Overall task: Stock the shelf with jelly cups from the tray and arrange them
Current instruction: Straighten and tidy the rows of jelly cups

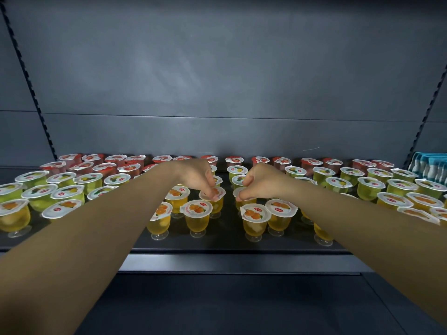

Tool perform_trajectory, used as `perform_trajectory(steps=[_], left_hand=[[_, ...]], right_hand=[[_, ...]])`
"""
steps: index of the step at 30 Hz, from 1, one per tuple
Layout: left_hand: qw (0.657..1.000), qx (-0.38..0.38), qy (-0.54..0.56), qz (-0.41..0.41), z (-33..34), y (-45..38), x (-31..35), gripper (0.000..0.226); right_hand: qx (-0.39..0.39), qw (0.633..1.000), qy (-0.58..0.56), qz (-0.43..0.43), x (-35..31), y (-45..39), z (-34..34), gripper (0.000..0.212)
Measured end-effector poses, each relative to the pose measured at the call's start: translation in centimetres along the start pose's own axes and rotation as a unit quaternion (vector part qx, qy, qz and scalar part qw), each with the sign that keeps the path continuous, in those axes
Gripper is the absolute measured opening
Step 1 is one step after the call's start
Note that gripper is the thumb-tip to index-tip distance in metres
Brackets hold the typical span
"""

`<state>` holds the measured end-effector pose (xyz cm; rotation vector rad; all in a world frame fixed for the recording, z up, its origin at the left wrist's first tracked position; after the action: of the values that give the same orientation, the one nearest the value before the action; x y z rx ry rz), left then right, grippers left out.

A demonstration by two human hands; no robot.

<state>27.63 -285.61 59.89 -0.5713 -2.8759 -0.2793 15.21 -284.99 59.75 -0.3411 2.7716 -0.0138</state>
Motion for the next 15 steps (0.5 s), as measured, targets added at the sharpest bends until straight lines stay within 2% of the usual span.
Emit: perform_trajectory(steps=[4, 8, 12, 15], left_hand=[[1.0, 0.003, -0.006, 0.003, -0.1, 0.0, 0.4, 0.031], [0.999, -0.006, -0.043, -0.003, -0.1, -0.3, 0.6, 0.039], [0.993, -0.008, -0.12, -0.014, -1.4, -0.5, 2.0, 0.047], [0.993, 0.004, -0.117, 0.001, -3.1, -0.2, 5.3, 0.05]], right_hand=[[-0.006, 1.0, -0.002, -0.002, -0.2, 0.1, 0.1, 0.041], [-0.016, 1.0, -0.003, 0.002, -0.2, 0.4, -0.3, 0.041], [-0.004, 1.0, 0.021, -0.001, 0.6, 1.7, -3.5, 0.038], [0.003, 0.996, 0.086, -0.006, 2.4, 3.9, -7.0, 0.04]])
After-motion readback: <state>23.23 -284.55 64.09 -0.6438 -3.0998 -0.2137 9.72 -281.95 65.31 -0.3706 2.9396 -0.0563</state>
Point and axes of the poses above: each hand's wrist, its own y-axis away from the middle knuckle, its own z-axis out of the palm, x = y × z, the point moved 10 cm from there along -y, towards the middle knuckle, and after that the axes turned 2 degrees about x, right-handed, at the moved point
